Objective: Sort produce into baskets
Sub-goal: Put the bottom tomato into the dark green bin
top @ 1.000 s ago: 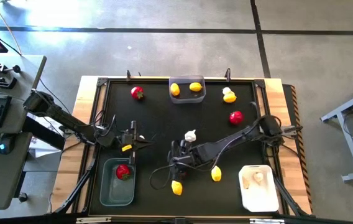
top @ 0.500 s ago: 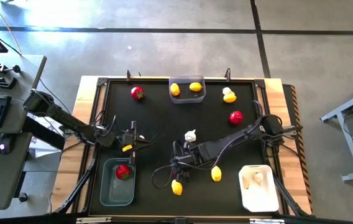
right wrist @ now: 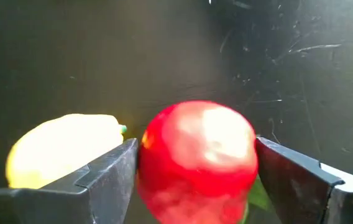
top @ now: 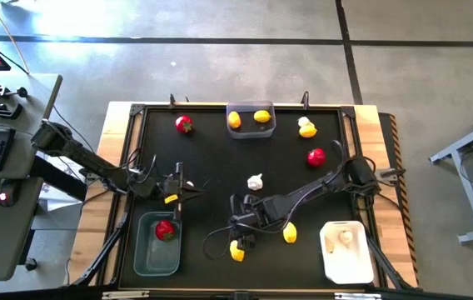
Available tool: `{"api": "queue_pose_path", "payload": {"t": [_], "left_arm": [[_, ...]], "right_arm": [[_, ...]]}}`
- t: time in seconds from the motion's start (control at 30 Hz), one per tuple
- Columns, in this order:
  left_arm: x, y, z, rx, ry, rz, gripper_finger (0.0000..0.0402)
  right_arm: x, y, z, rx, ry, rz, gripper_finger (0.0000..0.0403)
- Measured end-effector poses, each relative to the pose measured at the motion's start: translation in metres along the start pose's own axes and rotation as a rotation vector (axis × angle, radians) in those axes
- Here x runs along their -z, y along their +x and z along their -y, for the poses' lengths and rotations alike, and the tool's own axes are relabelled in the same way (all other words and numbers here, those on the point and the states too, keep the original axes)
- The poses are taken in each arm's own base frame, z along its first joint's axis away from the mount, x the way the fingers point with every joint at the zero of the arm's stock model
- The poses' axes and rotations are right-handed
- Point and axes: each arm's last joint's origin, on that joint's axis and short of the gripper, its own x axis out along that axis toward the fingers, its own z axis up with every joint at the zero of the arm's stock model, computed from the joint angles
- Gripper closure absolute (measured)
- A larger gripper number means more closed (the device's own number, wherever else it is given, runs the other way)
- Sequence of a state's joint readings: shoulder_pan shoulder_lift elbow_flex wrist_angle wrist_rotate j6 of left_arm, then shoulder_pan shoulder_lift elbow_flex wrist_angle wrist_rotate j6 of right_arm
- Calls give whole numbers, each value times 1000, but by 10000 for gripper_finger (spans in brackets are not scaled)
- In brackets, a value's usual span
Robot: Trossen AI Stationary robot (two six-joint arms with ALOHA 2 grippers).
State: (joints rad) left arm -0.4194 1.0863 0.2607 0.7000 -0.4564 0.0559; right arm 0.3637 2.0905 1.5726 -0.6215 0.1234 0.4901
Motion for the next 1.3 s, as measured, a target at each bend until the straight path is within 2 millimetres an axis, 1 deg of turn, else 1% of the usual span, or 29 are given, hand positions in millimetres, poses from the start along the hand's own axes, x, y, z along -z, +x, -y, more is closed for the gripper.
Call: {"api": "queue_pose_path", "payload": {"t": [0.2, 0.3, 0.47, 0.67, 0.73, 0.87, 1.03, 1.13, 1.3], "left_arm": [[1, 0, 0, 1, 2, -6, 401], [1, 0, 0, 0, 3, -7, 401], [1, 0, 0, -1, -5, -7, 401], [-4, -5, 2, 18, -20, 10, 401], [-7, -9, 2, 25, -25, 22, 401], [-12, -17, 1, 18, -27, 29, 401], [-20, -29, 1, 46, -40, 61, 401], [-25, -34, 2, 66, -76, 96, 401], [-27, -37, 3, 102, -168, 103, 399]], "right_arm": [[4, 14, 0, -2, -49, -40, 96], [4, 14, 3, 3, -46, -48, 107], [3, 14, 5, 7, -72, -48, 161], [2, 10, 11, 46, -106, -83, 163], [-3, 7, 12, 59, -120, -79, 163], [-17, -1, 15, 68, -157, -29, 163], [-37, -8, 18, 88, -237, 98, 163], [-45, -10, 20, 166, -324, 177, 163], [-53, -13, 20, 408, -464, 274, 163]]}}
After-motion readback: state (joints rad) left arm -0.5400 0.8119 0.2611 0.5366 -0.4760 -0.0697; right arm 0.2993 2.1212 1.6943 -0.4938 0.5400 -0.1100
